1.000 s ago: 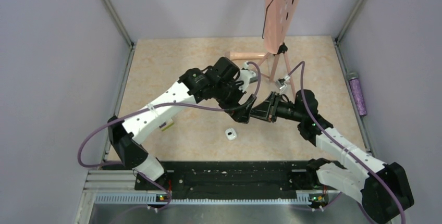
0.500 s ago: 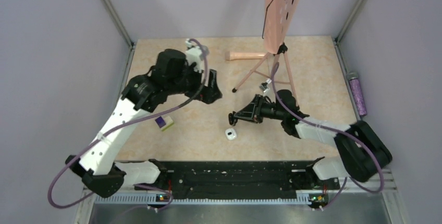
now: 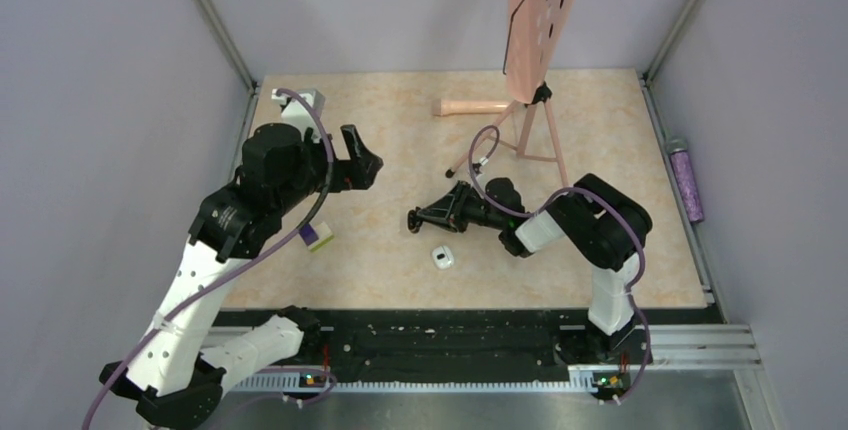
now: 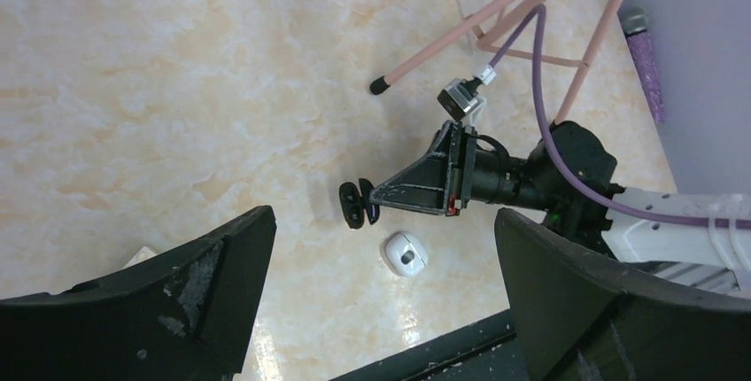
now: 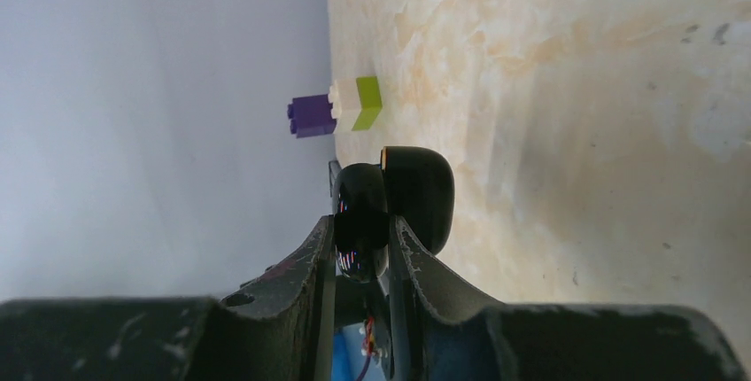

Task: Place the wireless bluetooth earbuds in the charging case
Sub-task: Place the charging case in the charging case, then close the charging case with the earbuds inside.

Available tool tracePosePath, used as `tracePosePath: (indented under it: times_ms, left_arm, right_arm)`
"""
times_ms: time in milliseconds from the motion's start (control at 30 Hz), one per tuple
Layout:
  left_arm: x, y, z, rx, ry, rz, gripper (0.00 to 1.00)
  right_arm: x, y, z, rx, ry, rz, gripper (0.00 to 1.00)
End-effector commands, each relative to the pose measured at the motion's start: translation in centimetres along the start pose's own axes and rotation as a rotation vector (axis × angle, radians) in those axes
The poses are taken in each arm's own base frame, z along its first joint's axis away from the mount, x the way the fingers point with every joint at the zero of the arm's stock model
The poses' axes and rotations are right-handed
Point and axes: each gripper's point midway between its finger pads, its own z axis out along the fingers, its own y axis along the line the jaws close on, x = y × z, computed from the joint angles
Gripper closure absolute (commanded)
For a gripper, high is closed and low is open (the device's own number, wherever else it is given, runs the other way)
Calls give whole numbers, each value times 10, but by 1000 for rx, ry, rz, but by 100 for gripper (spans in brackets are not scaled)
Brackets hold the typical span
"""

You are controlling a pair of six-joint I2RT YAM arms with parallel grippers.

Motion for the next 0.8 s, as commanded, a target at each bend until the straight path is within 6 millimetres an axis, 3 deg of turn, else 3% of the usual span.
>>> tracePosePath:
  times_ms: [0, 367, 600, 633, 733, 767]
  left_arm:
    - [-21, 11, -4, -61, -119, -40, 1]
    - [-20, 18, -6, -92, -129, -48, 1]
    - [-21, 16, -5, -87, -129, -50, 1]
    - [-20, 16, -4, -85, -124, -50, 1]
    - [-17, 16, -2, -83, -110, -51, 1]
    - [-16, 15, -1, -83, -107, -53, 1]
  right_arm:
    - [-15, 1, 5, 2, -100, -57, 100]
    - [-1, -45, -15, 94, -119, 12, 100]
    - [5, -60, -26, 134, -133, 22, 100]
    - [5, -59, -27, 129, -134, 22, 94]
    - [5, -53, -30, 113, -144, 20, 49]
    - [4, -51, -31, 117, -150, 13, 41]
